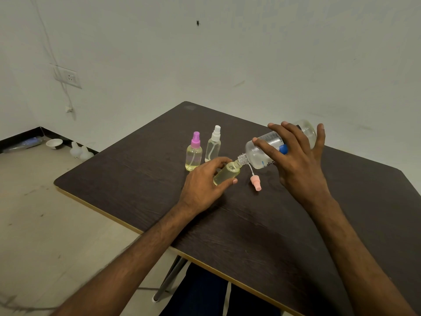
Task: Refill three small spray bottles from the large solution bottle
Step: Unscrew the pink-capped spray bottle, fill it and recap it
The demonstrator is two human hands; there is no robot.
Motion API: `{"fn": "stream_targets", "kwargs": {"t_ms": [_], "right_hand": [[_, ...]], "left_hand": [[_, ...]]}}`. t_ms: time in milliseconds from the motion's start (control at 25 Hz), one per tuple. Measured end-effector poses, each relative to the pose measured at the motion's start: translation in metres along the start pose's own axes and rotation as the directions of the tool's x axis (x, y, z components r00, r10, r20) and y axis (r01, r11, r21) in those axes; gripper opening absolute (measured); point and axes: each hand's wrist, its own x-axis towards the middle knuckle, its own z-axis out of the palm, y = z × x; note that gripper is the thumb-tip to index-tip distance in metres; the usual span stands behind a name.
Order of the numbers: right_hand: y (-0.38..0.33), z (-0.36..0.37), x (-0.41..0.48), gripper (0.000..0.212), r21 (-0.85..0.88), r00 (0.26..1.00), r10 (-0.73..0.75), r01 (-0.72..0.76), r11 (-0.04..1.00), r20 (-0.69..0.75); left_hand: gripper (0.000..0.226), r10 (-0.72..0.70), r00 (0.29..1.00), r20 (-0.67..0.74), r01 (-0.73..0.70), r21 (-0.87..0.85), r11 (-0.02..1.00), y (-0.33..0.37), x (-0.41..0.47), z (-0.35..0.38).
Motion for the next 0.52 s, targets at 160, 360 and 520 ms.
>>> {"fn": "stream_targets", "kwargs": {"t_ms": [160, 360, 520], "right_hand": [[0.0007, -0.0002, 0.0031, 0.079, -0.034, 0.999, -0.030, 0.029, 0.999, -0.029], [0.0026, 0.0009, 0.0043, 0.081, -0.055, 0.998, -0.053, 0.052, 0.997, -0.019], [0.0024, 0.0007, 0.0050, 0.081, -0.047, 0.998, -0.056, 0.055, 0.997, -0.022]], "left_hand": [[0.048, -0.001, 1.000, -0.006, 0.001, -0.008, 1.000, 0.0002, -0.0002, 0.0000], [0.049, 0.000, 1.000, 0.001, 0.000, -0.007, 1.000, 0.0002, -0.0003, 0.0003], [0.048, 0.002, 1.000, -0.001, -0.002, 0.002, 1.000, 0.0007, -0.0003, 0.0001]]}}
